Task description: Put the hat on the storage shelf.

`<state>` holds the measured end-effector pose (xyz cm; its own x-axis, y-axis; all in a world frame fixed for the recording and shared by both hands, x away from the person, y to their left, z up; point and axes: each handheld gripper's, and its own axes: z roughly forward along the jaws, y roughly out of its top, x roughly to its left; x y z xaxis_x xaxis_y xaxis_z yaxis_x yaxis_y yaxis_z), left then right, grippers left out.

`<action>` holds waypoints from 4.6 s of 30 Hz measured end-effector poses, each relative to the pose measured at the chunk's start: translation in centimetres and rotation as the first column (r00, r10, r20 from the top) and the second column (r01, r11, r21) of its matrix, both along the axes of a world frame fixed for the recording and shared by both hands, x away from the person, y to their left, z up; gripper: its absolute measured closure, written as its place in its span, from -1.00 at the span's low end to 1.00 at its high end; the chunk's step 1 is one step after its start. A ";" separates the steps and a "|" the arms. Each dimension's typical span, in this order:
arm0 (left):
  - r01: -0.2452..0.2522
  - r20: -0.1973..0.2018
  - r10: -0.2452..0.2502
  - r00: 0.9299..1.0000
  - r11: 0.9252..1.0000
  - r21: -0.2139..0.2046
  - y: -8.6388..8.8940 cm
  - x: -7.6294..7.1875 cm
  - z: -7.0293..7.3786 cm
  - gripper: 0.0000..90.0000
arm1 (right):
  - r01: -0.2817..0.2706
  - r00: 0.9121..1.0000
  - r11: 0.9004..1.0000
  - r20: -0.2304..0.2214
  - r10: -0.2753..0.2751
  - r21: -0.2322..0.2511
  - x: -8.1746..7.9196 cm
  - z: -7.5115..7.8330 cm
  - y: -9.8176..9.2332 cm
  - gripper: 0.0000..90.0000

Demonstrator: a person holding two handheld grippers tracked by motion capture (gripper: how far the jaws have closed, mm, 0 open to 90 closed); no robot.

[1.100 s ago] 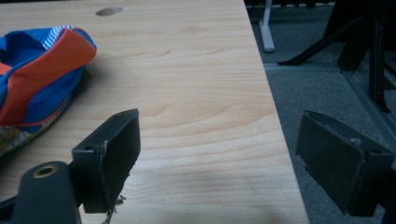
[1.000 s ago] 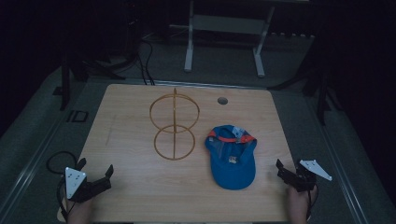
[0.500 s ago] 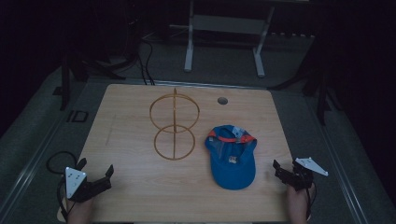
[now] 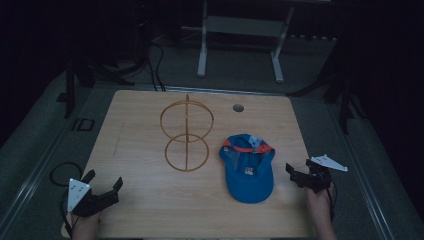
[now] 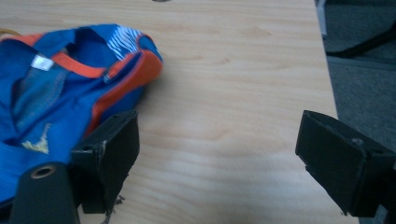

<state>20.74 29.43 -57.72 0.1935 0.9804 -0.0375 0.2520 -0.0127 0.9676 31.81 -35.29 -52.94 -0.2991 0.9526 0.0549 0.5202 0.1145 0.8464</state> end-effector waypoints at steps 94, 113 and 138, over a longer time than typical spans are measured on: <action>0.172 -0.130 -0.172 0.977 0.985 -0.007 -4.0 -0.1 2.4 -0.95 | -0.321 0.946 0.933 -0.016 0.323 -0.162 7.9 8.9 9.7 0.90; 0.306 -0.057 -0.303 0.951 0.951 0.048 -7.4 1.6 11.8 -0.95 | -0.353 0.915 0.930 0.170 0.366 -0.101 4.2 15.8 9.0 0.91; 0.543 -0.056 -0.540 0.839 0.828 0.141 -17.4 8.4 21.4 -0.90 | -0.427 0.871 0.903 0.244 0.427 -0.053 0.4 18.5 9.4 0.90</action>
<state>29.18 12.08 -36.36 0.6955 0.7129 0.0898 0.1761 -0.2903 0.9406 32.25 -25.93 -34.48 -0.6809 0.7290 -0.0698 0.1989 0.2758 0.9404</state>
